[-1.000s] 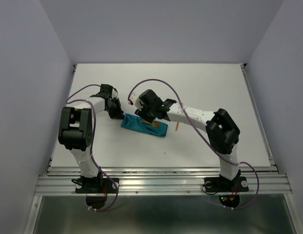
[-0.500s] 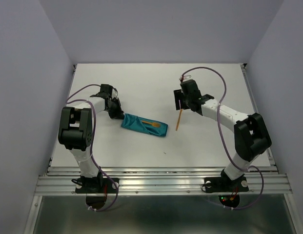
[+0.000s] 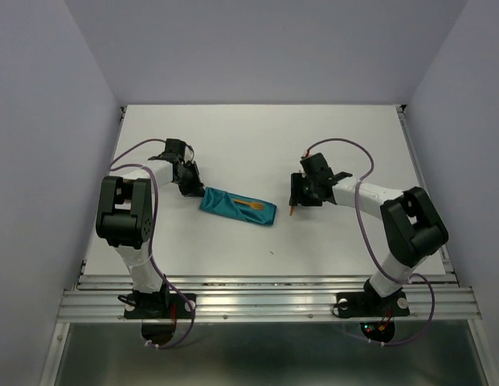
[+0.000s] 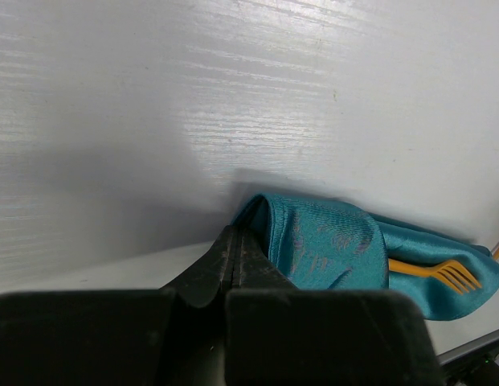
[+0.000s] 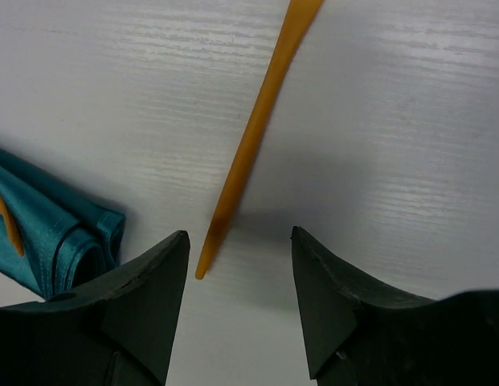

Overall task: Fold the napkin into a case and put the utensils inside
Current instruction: Move the knife to the center of the board.

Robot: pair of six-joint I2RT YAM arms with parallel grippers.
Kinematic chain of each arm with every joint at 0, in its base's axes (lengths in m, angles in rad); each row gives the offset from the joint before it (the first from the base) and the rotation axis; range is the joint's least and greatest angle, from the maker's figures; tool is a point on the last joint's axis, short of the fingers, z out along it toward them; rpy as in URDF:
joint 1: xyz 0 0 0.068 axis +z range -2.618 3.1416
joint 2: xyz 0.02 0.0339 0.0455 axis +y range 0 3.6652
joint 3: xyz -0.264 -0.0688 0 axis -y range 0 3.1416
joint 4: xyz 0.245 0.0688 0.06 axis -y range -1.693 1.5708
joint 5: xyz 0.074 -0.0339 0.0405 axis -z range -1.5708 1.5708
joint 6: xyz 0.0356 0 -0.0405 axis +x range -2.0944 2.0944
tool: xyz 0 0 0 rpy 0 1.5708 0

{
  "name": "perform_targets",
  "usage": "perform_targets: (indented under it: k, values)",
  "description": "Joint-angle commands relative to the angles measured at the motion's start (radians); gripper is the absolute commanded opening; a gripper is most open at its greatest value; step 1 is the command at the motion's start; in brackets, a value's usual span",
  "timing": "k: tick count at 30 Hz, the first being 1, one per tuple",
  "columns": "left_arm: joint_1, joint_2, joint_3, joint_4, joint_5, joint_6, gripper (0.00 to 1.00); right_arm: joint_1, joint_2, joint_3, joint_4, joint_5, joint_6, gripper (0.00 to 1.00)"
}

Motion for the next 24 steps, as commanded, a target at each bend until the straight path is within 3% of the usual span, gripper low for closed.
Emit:
perform_targets:
  k: [1, 10, 15, 24]
  values:
    - [-0.005, -0.006, 0.001, -0.012, -0.002, 0.018, 0.01, 0.03, 0.055, 0.077, 0.011, 0.019, 0.007, 0.57]
    - [-0.005, -0.01, -0.007, -0.007, 0.001, 0.016, 0.01, 0.043, 0.176, 0.183, 0.078, 0.083, 0.07, 0.43]
    - [-0.007, -0.014, -0.012, -0.006, 0.001, 0.019, 0.02, 0.043, 0.307, 0.342, 0.083, 0.123, 0.088, 0.37]
    - [-0.005, -0.021, -0.018, 0.001, 0.002, 0.016, 0.02, 0.043, 0.41, 0.537, 0.089, 0.109, 0.072, 0.54]
